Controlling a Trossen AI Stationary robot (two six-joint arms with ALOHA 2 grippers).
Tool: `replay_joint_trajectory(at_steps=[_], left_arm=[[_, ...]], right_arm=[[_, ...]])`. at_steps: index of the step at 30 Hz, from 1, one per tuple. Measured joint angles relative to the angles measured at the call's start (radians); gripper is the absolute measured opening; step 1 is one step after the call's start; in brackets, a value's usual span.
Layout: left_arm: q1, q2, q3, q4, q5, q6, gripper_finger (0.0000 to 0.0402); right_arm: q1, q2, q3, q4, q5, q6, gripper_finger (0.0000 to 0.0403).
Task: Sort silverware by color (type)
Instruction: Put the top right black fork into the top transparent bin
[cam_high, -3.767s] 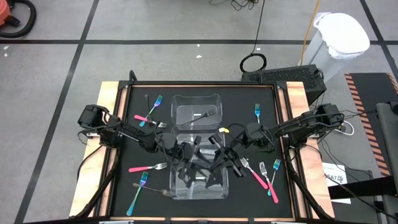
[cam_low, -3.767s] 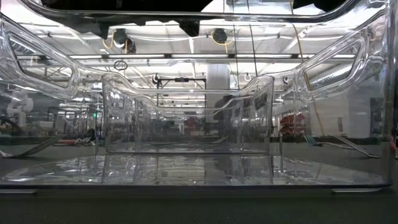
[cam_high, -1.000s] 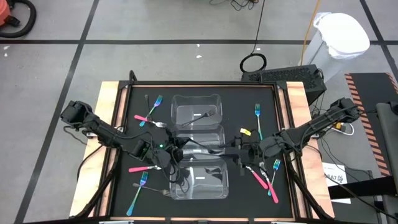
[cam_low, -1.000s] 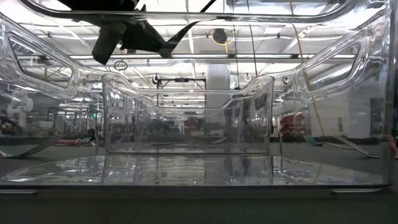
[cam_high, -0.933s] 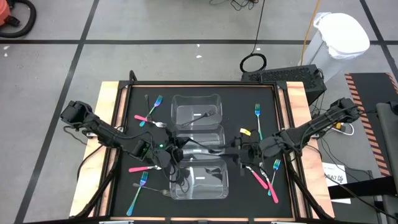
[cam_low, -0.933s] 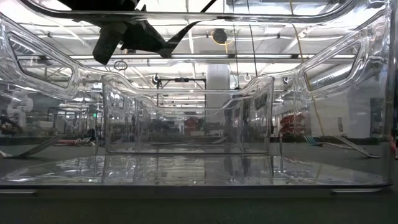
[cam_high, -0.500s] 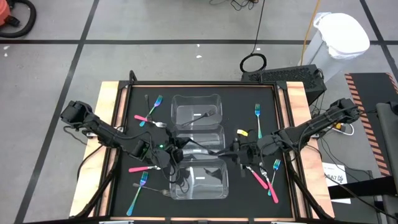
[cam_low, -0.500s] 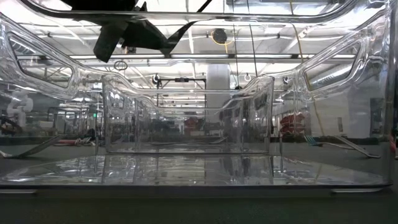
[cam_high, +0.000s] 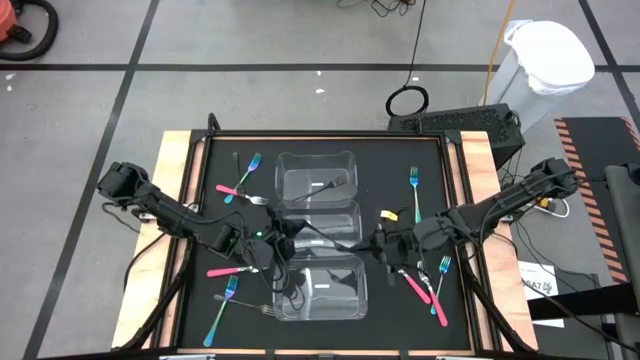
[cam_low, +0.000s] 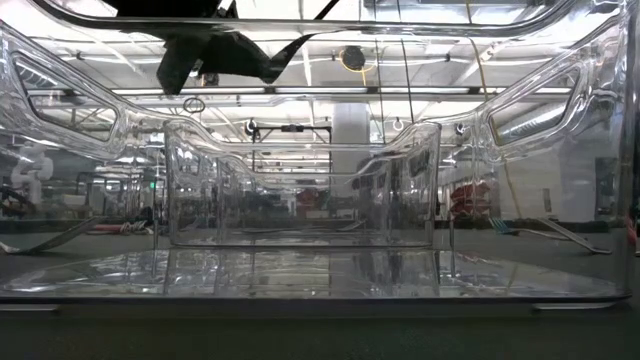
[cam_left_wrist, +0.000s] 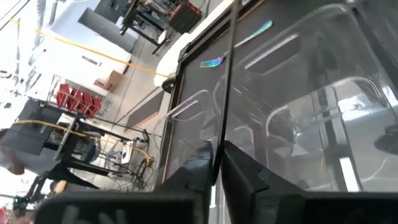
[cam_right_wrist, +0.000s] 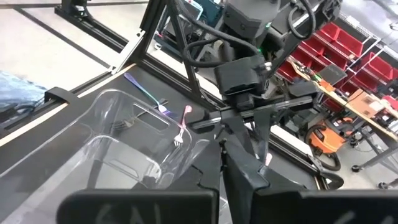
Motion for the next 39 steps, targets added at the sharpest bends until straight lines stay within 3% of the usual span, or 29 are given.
replay_joint_trajectory(at_steps=[8, 13, 19, 28, 39], left_arm=[[-0.057, 0.0, 0.0, 0.037, -0.005, 0.012, 0.0145], [-0.107, 0.0, 0.0, 0.043, -0.037, 0.064, 0.0177], [-0.162, -0.036, 0.0, 0.141, -0.048, 0.121, 0.0173], [-0.227, -0.095, 0.0, 0.152, 0.051, 0.124, 0.0147], [-0.233, -0.098, 0.0, 0.21, 0.17, 0.17, 0.0112]], right_arm=[[0.023, 0.0, 0.001, 0.003, -0.003, -0.057, 0.0002], [0.046, -0.01, 0.001, 0.004, -0.031, -0.082, 0.0001], [0.07, -0.02, 0.001, 0.045, -0.159, -0.118, 0.0001], [0.088, -0.02, 0.001, 0.102, -0.344, -0.188, 0.0], [0.088, -0.02, 0.001, 0.116, -0.369, -0.205, 0.0]])
